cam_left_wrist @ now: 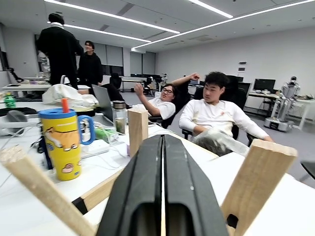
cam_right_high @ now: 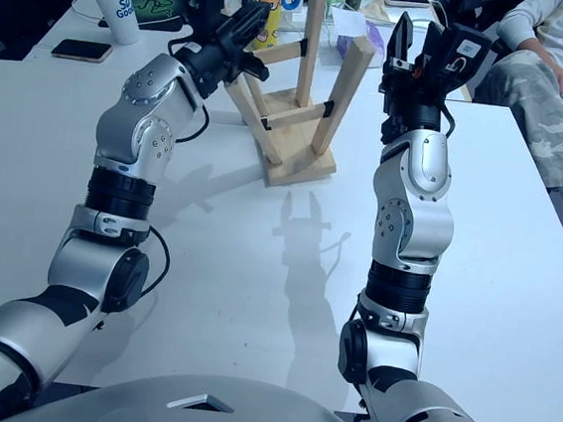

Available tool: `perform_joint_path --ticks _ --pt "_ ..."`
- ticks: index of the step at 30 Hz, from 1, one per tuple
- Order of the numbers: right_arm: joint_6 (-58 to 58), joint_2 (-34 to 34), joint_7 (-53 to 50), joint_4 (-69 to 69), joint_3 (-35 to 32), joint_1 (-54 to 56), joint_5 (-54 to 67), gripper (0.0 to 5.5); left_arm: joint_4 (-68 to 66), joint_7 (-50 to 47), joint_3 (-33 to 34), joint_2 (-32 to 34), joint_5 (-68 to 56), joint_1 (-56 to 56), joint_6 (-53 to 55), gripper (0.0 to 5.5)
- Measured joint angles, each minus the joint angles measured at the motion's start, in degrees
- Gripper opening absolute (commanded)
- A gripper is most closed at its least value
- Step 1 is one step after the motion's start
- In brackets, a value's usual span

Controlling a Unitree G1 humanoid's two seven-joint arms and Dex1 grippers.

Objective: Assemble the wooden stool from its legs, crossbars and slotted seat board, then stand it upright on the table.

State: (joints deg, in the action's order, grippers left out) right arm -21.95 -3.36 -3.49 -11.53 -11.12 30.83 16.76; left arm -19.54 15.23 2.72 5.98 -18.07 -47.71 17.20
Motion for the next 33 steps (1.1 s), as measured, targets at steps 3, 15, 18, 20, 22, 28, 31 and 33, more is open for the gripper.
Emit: perform_joint_path --ticks 3,15,18,20,22,28,31,33 --pt "-0.98 -0.20 0.44 1.00 0.03 0.02 0.42 1.98 0.02 -2.11 3.10 -0.35 -1.00 1.00 -1.02 0.00" --pt "-4.34 -1.94 1.92 2.92 0.17 0.48 1.66 1.98 12.88 -6.33 10.28 1.35 -5.20 -1.86 -0.01 0.00" --pt "-5.17 -2.26 1.91 4.83 -0.24 0.75 1.70 1.98 14.53 -6.40 10.31 1.65 -5.69 -1.36 1.31 0.00" --pt "-5.61 -2.42 1.90 5.46 -0.66 0.78 1.72 1.98 14.94 -6.54 10.35 1.66 -6.09 -0.84 1.81 0.00" --pt "-6.76 -2.60 2.55 7.22 -1.50 1.97 2.98 1.98 15.67 -6.54 10.31 1.87 -6.04 0.19 2.11 0.00" --pt "-19.70 -11.73 11.64 25.61 -8.12 14.21 11.80 1.98 13.71 -6.87 8.72 3.03 -1.78 8.78 2.42 0.00" --pt "-20.00 -13.75 13.98 28.99 -7.86 16.96 11.73 1.98 13.66 -6.79 8.54 3.16 -1.42 8.81 2.06 0.00" --pt "-19.60 -14.91 15.85 32.85 -7.00 18.69 11.03 1.98 13.66 -6.76 7.90 3.11 -0.94 8.81 1.29 0.00"
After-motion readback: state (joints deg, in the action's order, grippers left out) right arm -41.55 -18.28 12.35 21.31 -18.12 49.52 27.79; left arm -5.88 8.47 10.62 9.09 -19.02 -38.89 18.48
